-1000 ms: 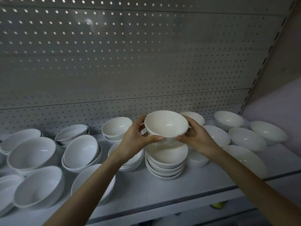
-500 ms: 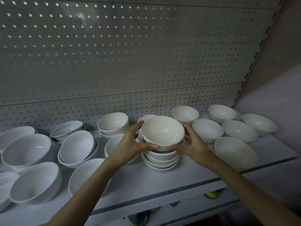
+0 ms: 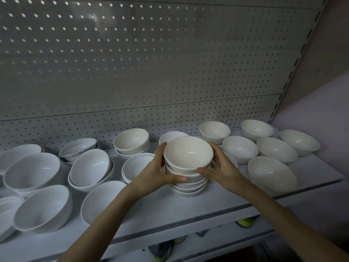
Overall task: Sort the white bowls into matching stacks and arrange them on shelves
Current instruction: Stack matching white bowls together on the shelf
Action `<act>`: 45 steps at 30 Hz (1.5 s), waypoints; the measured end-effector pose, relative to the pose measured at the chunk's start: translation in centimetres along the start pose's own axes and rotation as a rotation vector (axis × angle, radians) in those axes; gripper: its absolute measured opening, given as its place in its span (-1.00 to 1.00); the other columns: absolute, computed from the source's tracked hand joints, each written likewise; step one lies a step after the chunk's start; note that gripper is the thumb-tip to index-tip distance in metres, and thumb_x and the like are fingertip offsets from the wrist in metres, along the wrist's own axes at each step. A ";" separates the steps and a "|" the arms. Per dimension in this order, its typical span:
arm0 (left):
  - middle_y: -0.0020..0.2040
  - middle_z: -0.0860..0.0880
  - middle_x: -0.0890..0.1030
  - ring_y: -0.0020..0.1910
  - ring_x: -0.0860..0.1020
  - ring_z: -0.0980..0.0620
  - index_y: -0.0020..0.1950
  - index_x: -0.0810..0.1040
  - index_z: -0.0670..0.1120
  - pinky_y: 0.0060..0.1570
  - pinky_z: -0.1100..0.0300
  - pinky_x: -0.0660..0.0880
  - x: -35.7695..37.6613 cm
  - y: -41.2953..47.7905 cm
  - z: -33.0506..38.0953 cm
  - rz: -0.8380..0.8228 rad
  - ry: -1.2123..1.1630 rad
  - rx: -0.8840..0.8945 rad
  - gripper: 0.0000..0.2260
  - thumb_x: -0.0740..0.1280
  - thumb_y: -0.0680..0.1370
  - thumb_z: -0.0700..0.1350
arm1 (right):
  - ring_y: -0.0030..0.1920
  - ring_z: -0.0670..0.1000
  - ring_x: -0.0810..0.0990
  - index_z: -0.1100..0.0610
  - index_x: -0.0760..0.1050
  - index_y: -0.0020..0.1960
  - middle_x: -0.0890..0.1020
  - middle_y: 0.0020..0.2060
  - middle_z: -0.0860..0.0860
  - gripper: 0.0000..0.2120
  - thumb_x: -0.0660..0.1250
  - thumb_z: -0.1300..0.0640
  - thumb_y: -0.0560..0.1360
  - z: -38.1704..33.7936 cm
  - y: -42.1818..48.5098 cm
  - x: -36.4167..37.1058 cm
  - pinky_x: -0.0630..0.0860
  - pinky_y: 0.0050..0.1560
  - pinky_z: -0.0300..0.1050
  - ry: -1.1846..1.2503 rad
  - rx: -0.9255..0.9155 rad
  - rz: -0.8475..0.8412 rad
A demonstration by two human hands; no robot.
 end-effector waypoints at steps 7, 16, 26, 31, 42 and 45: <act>0.40 0.06 0.37 0.37 0.37 0.10 0.51 0.06 -0.03 0.37 0.02 0.34 0.6 -0.3 -0.3 0.042 0.060 0.003 0.09 0.55 0.13 0.21 | 0.25 -0.20 0.46 -0.13 0.29 0.27 0.46 0.24 -0.19 -0.13 0.57 -0.26 0.06 -0.4 -0.2 0.0 0.46 0.15 -0.28 0.042 0.007 0.001; 0.46 0.12 0.27 0.43 0.29 0.14 0.53 -0.01 0.03 0.42 0.04 0.29 0.5 -0.3 -0.7 0.014 0.027 0.020 0.10 0.57 0.17 0.20 | 0.25 -0.22 0.45 -0.12 0.28 0.28 0.44 0.24 -0.22 -0.13 0.58 -0.24 0.07 0.0 -0.3 0.1 0.46 0.13 -0.29 0.074 -0.009 0.003; 0.50 0.17 0.19 0.44 0.20 0.27 0.53 -0.02 0.00 0.43 0.22 0.20 4.1 -3.6 -0.7 0.247 -0.127 0.073 -0.02 0.56 0.32 0.05 | 0.38 -0.16 0.29 -0.09 0.23 0.36 0.37 0.36 -0.16 -0.26 0.39 -0.31 0.29 1.2 -1.0 -2.2 0.26 0.38 -0.13 -0.149 0.007 0.098; 0.51 0.26 0.05 0.48 0.10 0.29 0.45 -0.10 0.23 0.46 0.23 0.10 7.3 -5.4 -1.8 0.368 -0.120 0.077 -0.10 0.45 0.32 0.19 | 0.20 -0.07 0.49 -0.03 0.46 0.20 0.53 0.15 -0.11 -0.68 0.38 0.08 0.46 3.8 -2.7 -4.3 0.32 0.13 -0.46 -0.605 -0.024 0.128; 0.45 0.28 0.12 0.41 0.16 0.39 0.51 -0.01 -0.04 0.35 0.50 0.10 9.0 -3.7 -1.1 0.485 -0.150 0.152 -0.09 0.50 0.33 -0.10 | -0.03 0.00 0.54 0.18 0.59 0.00 0.63 -0.08 0.02 -0.85 0.38 0.12 0.48 4.6 -3.4 -5.0 0.50 -0.06 -0.03 -0.856 -0.045 0.180; 0.44 0.28 0.15 0.40 0.18 0.40 0.49 0.02 0.02 0.32 0.53 0.11 8.8 -3.5 -1.2 0.488 -0.168 0.159 -0.10 0.50 0.31 -0.13 | -0.06 -0.04 0.51 0.17 0.58 -0.04 0.62 -0.11 -0.01 -0.90 0.37 0.15 0.49 4.7 -3.8 -5.4 0.47 -0.08 -0.07 -0.859 -0.038 0.160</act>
Point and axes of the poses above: each hand's wrist, its own y-axis towards the middle knuckle, its own x-axis out of the palm, z = x × y, the point moved 1 cm from there along y, towards the middle knuckle
